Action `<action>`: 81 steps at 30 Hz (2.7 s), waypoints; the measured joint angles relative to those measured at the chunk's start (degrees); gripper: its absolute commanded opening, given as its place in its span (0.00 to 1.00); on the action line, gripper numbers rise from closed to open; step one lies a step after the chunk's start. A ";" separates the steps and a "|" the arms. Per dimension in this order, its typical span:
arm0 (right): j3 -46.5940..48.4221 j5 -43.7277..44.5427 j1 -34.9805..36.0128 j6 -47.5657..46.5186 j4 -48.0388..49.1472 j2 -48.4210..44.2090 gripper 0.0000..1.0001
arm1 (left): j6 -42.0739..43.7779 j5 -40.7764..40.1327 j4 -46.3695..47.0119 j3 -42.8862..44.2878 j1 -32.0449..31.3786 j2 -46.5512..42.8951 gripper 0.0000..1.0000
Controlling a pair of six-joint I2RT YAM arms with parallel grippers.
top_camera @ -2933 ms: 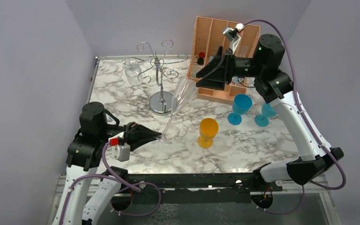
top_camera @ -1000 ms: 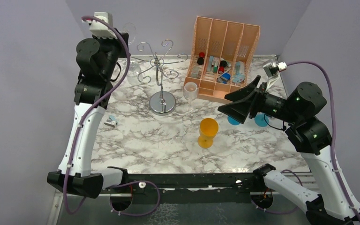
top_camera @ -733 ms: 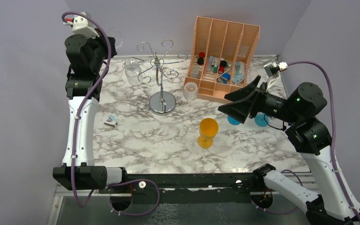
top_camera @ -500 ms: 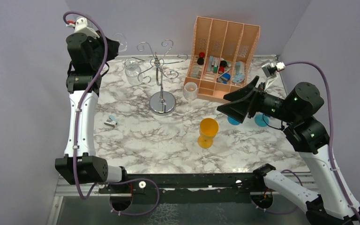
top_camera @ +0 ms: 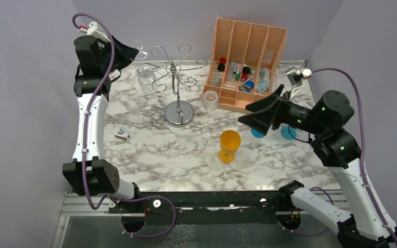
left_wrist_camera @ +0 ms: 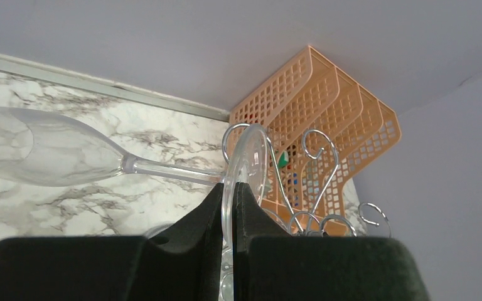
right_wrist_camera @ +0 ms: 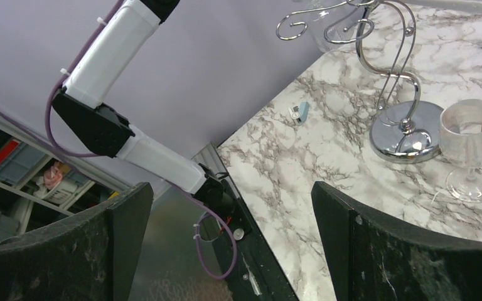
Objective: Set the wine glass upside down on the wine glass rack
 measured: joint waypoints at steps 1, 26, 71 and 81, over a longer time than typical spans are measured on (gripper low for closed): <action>-0.02 0.00 0.00 0.00 0.00 0.00 1.00 | -0.59 0.81 0.09 0.00 0.07 0.39 0.00; -0.63 0.04 0.00 -0.46 0.20 -0.28 1.00 | -8.22 15.39 1.18 0.00 0.09 7.13 0.00; -3.58 0.13 0.00 0.00 2.89 -0.96 1.00 | -17.49 23.06 7.02 2.80 -1.84 10.84 0.00; -4.35 0.48 0.00 -0.02 2.91 -0.26 1.00 | -18.40 23.04 10.49 2.99 -2.34 12.85 0.00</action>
